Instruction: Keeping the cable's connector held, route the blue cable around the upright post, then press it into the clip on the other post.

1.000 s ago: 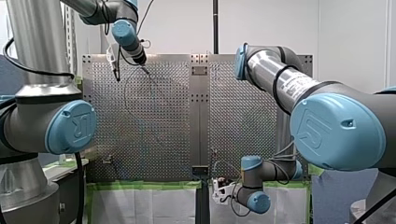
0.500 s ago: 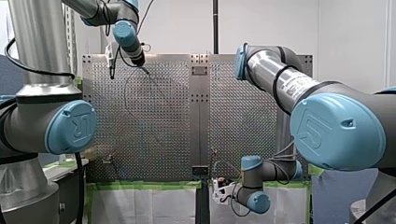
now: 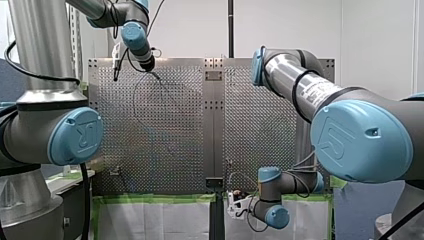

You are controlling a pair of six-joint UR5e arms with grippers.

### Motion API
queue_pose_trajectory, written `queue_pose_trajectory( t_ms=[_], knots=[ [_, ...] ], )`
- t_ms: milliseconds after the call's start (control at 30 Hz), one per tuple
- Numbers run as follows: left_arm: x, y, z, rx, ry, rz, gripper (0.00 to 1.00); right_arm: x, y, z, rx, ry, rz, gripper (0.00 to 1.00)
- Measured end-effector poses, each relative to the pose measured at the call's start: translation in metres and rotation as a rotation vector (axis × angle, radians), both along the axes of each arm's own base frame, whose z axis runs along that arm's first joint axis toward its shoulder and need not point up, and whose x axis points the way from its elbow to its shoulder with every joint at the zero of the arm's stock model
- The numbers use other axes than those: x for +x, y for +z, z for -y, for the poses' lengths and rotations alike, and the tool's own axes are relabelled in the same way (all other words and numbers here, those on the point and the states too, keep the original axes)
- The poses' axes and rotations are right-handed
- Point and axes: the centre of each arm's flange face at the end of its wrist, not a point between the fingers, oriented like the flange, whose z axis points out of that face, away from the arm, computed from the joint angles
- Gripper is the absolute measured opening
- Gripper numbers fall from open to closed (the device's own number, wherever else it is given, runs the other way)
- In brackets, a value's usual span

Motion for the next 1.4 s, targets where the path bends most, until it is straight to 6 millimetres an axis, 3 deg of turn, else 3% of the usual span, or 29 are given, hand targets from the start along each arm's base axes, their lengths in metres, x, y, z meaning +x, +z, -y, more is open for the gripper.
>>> queue_pose_trajectory(
  t_ms=[1000,1400],
  knots=[
    [-0.008,0.006,-0.006,0.027,0.053,0.0,0.99,0.0,0.0,0.0,-0.001,0.0,0.001,0.0],
    [0.013,-0.017,0.015,0.143,-0.019,-0.011,0.99,0.002,0.0,0.0,-0.003,0.007,-0.003,0.0]
  ],
)
